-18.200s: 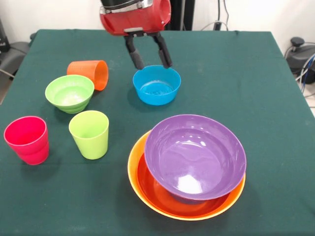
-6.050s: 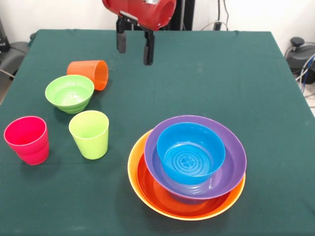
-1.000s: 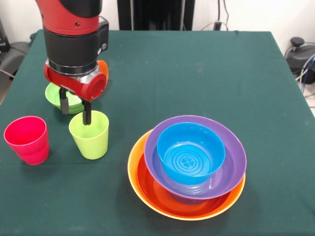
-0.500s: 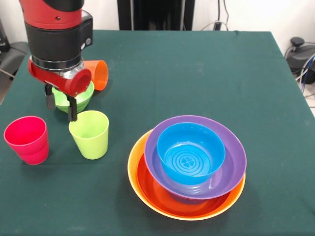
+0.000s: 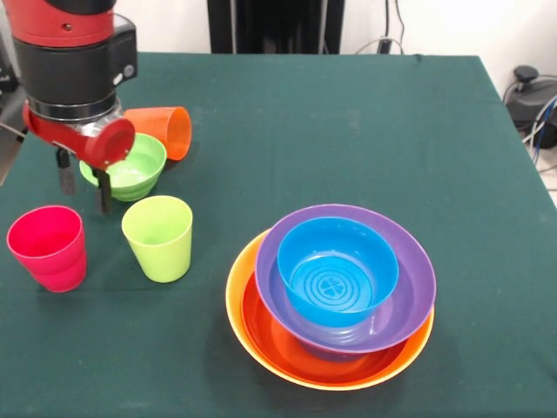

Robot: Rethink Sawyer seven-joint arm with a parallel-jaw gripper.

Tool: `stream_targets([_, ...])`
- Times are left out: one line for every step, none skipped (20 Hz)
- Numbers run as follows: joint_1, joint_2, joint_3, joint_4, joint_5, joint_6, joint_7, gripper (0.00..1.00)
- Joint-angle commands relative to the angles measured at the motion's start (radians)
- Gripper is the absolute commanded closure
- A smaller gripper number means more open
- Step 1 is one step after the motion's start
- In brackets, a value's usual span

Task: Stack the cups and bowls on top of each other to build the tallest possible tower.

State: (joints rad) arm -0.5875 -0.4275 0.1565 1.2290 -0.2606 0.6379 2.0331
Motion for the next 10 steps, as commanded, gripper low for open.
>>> stream_targets([-0.035, 0.034, 0.133, -0.021, -0.114, 0.061, -0.345, 0.0])
stream_targets([-0.043, 0.037, 0.139, -0.02, -0.12, 0.056, -0.347, 0.0])
stream_targets([-0.05, 0.043, 0.146, -0.023, -0.128, 0.052, -0.35, 0.0])
stream_targets([-0.057, 0.045, 0.152, -0.015, -0.135, 0.041, -0.349, 0.0])
stream_targets([-0.062, 0.055, 0.158, -0.02, -0.141, 0.036, -0.349, 0.0])
stream_targets([-0.068, 0.065, 0.165, -0.026, -0.147, 0.031, -0.349, 0.0])
stream_targets([-0.07, 0.076, 0.171, -0.034, -0.151, 0.027, -0.348, 0.0])
stream_targets([-0.072, 0.087, 0.177, -0.042, -0.156, 0.024, -0.346, 0.0])
stream_targets([-0.076, 0.094, 0.183, -0.045, -0.161, 0.018, -0.344, 0.0])
stream_targets([-0.077, 0.101, 0.188, -0.05, -0.164, 0.017, -0.341, 0.0])
